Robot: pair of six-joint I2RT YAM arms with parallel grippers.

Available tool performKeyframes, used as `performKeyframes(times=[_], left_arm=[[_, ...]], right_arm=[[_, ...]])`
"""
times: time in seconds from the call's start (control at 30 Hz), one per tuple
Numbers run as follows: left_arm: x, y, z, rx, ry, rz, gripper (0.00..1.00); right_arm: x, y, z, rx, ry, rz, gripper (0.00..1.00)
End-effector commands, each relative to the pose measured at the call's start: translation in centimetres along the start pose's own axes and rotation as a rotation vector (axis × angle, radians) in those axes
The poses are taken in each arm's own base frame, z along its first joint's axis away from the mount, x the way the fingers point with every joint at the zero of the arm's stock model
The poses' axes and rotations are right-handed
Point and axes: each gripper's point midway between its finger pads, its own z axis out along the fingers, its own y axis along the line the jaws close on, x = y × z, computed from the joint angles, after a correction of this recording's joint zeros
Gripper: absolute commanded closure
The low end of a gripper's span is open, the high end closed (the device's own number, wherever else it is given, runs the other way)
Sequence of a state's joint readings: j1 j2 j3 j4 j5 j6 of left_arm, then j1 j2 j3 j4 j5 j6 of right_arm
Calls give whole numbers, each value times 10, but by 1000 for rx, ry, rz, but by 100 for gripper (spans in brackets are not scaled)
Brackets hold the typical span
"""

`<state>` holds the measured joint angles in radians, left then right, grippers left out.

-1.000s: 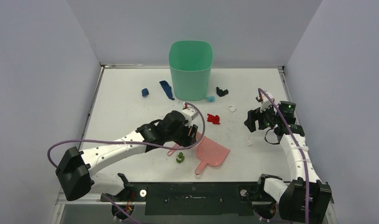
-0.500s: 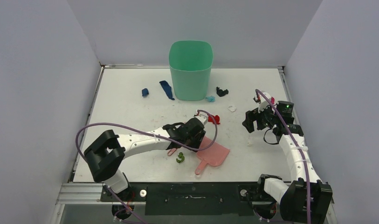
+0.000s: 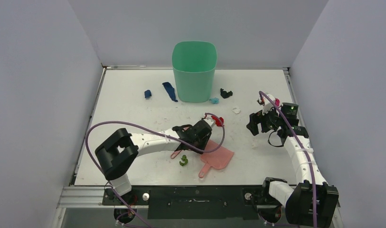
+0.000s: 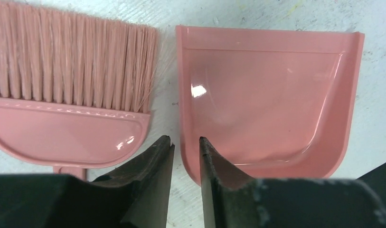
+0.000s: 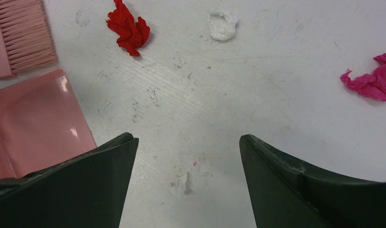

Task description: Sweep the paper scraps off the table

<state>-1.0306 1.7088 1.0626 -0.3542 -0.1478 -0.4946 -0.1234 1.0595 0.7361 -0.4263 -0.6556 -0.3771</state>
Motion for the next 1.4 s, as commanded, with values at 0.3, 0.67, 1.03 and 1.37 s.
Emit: performKeyframes(times=[0.3, 0.67, 1.03, 1.37], left_arm=[[-34, -40, 8, 120, -43, -6, 92], [-45, -56, 4, 157, -47, 45, 100], [-60, 16, -45, -84, -98, 72, 53], [-16, 101, -46, -221, -58, -157, 41]], right_arm=[[-8, -2, 2, -2, -19, -32, 19], [-10, -1, 0, -1, -26, -35, 19], [-11, -1, -1, -2, -30, -40, 19], [-11, 1, -2, -7, -32, -42, 18]])
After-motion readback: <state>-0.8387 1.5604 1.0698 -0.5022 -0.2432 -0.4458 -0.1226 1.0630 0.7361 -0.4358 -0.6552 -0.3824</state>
